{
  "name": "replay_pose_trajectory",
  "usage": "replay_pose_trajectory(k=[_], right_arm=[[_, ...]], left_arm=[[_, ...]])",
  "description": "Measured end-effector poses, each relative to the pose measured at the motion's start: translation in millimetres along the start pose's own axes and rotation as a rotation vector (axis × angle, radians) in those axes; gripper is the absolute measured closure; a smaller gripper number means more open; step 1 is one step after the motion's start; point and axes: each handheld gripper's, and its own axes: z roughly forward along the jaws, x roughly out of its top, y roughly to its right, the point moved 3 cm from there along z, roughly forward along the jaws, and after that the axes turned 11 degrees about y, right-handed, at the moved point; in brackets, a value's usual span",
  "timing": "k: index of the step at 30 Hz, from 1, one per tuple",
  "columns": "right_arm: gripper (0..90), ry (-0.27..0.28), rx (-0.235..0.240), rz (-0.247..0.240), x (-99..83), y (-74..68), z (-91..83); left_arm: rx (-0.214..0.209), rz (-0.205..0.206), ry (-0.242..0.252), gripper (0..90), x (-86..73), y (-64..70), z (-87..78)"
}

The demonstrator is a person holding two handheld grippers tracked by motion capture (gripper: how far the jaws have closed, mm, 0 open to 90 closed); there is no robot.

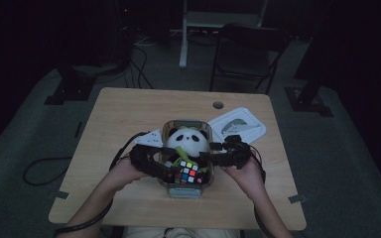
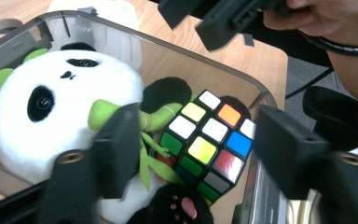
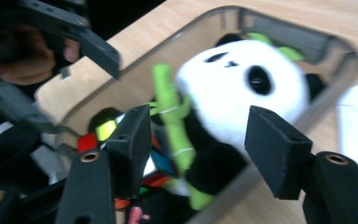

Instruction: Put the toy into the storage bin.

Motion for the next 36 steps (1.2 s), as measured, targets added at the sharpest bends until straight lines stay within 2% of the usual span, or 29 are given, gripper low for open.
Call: replay_pose_trajectory(k=[1,2,4,6,9,12,13,14,16,21,23,26,30,32,34,36], right_arm=[[34.6,0.006,-0.027,-0.003,-0.3,2.5,-1.5],[34.4,0.009,-0.03,0.01,-0.5,5.0,-2.7],[30.8,0.015,-0.042,0.011,-0.9,8.9,-4.9],[29.5,0.024,-0.054,0.012,-1.4,11.7,-7.6],[19.9,0.058,-0.082,0.025,-1.1,18.5,-12.4],[15.4,0.078,-0.106,0.039,-1.7,25.1,-17.0],[12.2,0.077,-0.118,0.037,-2.3,26.9,-18.4],[12.2,0.082,-0.131,0.036,-2.8,28.8,-19.9],[12.2,0.092,-0.175,0.028,-4.3,32.4,-22.7],[12.2,0.098,-0.245,0.055,-8.4,48.9,-24.7],[13.2,0.099,-0.276,0.063,-11.1,57.2,-24.0],[13.3,0.107,-0.313,0.088,-13.6,67.8,-22.5],[13.4,0.105,-0.368,0.107,-17.3,83.5,-18.1],[13.4,0.095,-0.386,0.11,-20.2,91.1,-14.0],[13.2,0.09,-0.409,0.113,-23.9,97.6,-9.3],[12.3,0.076,-0.424,0.118,-27.9,103.7,-4.4]], left_arm=[[0.001,0.0,0.006,28.5,-0.5,-0.6,-1.5],[0.012,0.012,0.013,27.8,-1.4,-1.2,-2.7],[0.029,0.02,0.004,20.1,-4.5,-3.8,-4.7],[0.044,0.022,0.014,19.2,-7.5,-7.2,-7.4],[0.067,0.024,0.022,13.3,-11.4,-11.0,-10.7],[0.092,0.03,0.027,9.4,-13.6,-13.3,-14.8],[0.1,0.028,0.029,7.2,-14.3,-14.5,-16.0],[0.112,0.019,0.022,0.3,-15.1,-15.8,-17.4],[0.136,0.019,0.022,0.4,-16.9,-18.6,-20.3],[0.176,0.007,0.056,0.4,-24.2,-25.5,-27.5],[0.187,0.024,0.08,0.5,-29.3,-28.2,-29.1],[0.217,0.017,0.072,0.5,-37.8,-34.4,-31.0],[0.239,-0.001,0.083,0.5,-47.2,-41.2,-33.0],[0.235,-0.003,0.09,0.5,-52.0,-44.4,-33.1],[0.233,-0.023,0.101,0.5,-58.0,-49.7,-33.3],[0.252,-0.03,0.1,0.5,-63.5,-54.7,-33.7]])
